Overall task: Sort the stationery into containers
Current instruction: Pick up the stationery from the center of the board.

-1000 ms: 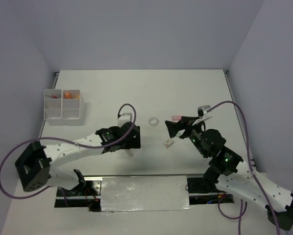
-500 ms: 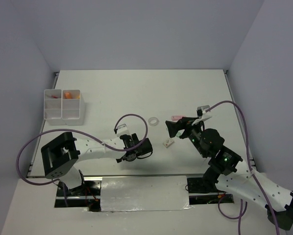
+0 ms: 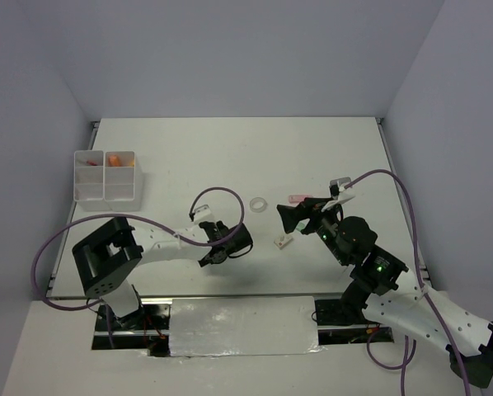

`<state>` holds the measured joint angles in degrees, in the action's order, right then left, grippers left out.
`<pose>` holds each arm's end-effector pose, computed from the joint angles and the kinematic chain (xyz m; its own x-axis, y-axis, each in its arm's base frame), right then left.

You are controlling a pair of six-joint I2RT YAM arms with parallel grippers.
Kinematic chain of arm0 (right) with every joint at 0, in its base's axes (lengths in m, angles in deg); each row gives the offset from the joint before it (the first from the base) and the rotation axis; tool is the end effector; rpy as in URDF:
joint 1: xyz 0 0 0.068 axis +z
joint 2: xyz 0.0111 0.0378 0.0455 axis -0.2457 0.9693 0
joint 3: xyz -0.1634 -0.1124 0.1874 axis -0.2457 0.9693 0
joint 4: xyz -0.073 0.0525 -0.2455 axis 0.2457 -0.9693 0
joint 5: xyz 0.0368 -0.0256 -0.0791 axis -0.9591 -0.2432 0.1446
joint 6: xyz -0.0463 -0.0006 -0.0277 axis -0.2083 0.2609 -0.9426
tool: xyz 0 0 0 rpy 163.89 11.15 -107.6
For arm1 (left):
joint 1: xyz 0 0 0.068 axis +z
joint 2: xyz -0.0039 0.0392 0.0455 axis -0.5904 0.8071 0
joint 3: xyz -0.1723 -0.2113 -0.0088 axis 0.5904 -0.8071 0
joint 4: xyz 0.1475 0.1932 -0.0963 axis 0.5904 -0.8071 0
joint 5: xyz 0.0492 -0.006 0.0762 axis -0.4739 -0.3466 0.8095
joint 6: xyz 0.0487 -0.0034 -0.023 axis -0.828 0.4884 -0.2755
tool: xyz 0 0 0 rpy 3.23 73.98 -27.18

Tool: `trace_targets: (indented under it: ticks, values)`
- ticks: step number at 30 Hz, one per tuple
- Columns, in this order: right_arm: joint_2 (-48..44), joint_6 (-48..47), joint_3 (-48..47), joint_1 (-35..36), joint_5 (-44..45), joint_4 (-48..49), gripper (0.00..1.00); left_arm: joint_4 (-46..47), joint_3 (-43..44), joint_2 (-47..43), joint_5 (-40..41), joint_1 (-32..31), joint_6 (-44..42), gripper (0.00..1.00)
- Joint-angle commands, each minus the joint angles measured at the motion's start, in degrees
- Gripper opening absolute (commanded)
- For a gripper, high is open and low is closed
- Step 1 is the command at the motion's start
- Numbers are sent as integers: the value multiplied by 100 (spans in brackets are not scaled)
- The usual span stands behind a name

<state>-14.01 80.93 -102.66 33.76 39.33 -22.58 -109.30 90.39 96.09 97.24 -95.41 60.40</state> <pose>0.1077 0.1000 0.3009 -0.1975 0.2529 -0.9471 -0.4014 0.8606 0.3135 0.1616 -0.2310 0.1565 -0.6268 -0.5429 -0.5590 -0.5258 0.8241 -0.2107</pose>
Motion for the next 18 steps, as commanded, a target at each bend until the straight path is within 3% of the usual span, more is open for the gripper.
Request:
trace_targets:
  ticks: [1, 3, 4, 7, 10, 13, 16, 18]
  values:
    - [-9, -63, -79, -26, -1, 159, 100, 462, -191, 189, -472, -19, -176, 65]
    - [-26, -63, -79, -26, 17, 151, 100, 567, -270, 198, -639, -19, -264, 55]
    - [-35, -72, -70, -26, 26, 168, 100, 577, -322, 189, -700, -28, -264, 43]
    - [-44, -72, -70, -35, 26, 168, 100, 481, -428, 40, -718, -28, -238, 20]
    - [-35, -72, -70, -35, 17, 168, 100, 192, -455, -258, -535, -11, -185, 4]
    - [-9, -72, -79, -26, 8, 177, 100, -125, -420, -697, -253, 383, -307, 0]
    - [18, -72, -88, -35, -9, 177, 100, -22, -420, -1496, -147, 1498, -1053, 0]
    - [35, -81, -97, -35, -1, 160, 100, 190, -332, -2216, -69, 2631, -1625, 0]
